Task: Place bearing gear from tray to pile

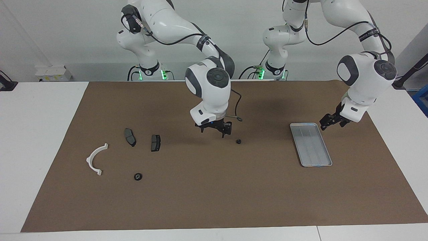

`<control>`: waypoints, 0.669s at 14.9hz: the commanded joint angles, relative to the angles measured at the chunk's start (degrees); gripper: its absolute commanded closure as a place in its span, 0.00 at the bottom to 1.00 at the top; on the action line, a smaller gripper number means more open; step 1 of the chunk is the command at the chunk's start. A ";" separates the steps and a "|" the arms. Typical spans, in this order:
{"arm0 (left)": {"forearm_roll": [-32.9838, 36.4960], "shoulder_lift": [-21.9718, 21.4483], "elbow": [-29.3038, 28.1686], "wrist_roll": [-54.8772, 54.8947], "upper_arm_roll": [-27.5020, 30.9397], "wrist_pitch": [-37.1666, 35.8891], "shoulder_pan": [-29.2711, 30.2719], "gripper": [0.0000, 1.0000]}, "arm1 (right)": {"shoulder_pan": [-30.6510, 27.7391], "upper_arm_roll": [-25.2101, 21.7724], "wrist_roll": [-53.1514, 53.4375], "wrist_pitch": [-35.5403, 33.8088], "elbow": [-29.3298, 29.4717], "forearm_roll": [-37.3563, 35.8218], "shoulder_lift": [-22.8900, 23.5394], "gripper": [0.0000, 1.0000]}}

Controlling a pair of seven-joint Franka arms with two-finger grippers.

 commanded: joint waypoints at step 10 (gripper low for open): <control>-0.18 -5.85 0.97 0.01 -0.58 -9.45 -0.21 0.00 | 7.02 -0.92 9.40 4.16 14.90 -0.61 16.96 0.00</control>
